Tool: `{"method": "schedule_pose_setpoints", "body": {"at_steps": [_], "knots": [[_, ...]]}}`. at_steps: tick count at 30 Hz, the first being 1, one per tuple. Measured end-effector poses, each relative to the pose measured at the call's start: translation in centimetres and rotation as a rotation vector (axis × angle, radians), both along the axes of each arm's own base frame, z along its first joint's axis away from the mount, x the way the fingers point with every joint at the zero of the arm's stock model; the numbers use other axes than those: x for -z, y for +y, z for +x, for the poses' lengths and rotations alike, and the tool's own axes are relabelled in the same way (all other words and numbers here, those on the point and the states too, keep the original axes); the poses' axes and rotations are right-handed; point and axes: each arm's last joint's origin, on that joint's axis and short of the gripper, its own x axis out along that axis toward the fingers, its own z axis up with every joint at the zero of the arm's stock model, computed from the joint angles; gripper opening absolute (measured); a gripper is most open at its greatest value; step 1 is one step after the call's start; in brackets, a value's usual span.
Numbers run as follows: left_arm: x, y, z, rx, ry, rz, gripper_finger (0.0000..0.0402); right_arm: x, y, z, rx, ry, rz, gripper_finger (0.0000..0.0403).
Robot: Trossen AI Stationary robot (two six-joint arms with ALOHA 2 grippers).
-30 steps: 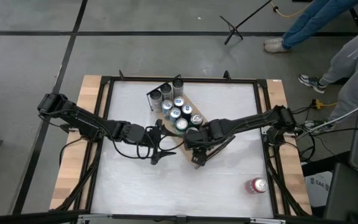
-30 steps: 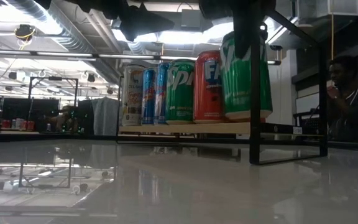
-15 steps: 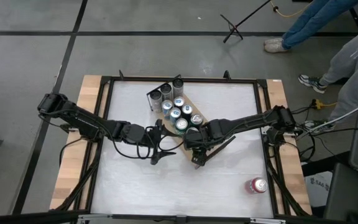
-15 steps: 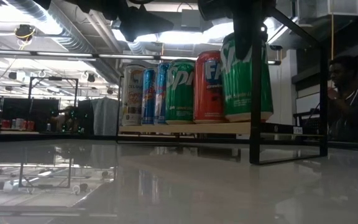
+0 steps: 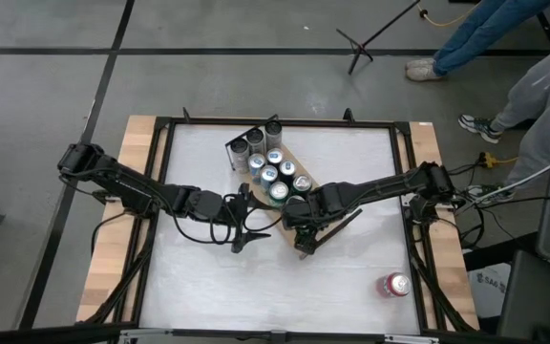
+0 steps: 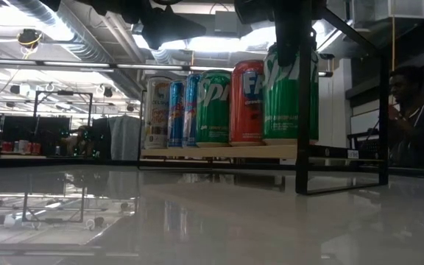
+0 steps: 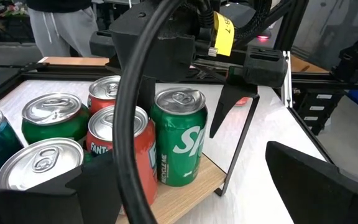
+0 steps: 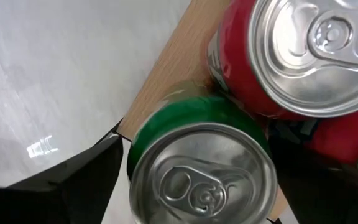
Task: Place canned beverage on shelf
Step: Put the green soda can on the shelf, then put the red soda can on the shelf
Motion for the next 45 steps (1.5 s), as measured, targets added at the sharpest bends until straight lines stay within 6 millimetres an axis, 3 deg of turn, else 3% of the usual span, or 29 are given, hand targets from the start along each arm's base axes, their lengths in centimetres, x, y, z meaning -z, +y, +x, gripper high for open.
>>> {"method": "schedule_pose_setpoints", "body": {"at_steps": [7,16,25,31,39,45], "knots": [[0.0,0.0,0.0,0.0,0.0,0.0,0.0354,-1.1,-0.1,-0.7,-0.005,-0.023,0.008,0.039],[0.0,0.0,0.0,0.0,0.0,0.0,0.0354,-4.6,0.1,-3.5,-0.026,-0.095,-0.001,0.039],[-0.8,0.0,0.1,0.005,-0.069,0.005,0.0354,-7.3,3.7,-9.0,-0.125,-0.056,-0.103,0.039],[-1.9,0.2,-0.5,0.007,-0.112,0.016,0.0354,-8.2,6.6,-12.6,-0.025,-0.033,-0.07,0.039],[-2.0,0.2,-0.6,0.008,-0.115,0.023,0.0354,-7.7,11.0,-16.8,0.192,-0.003,-0.031,0.039],[-2.0,0.2,-0.6,0.008,-0.114,0.023,0.0354,-5.2,12.9,-19.5,0.425,0.065,-0.051,0.039]]}}
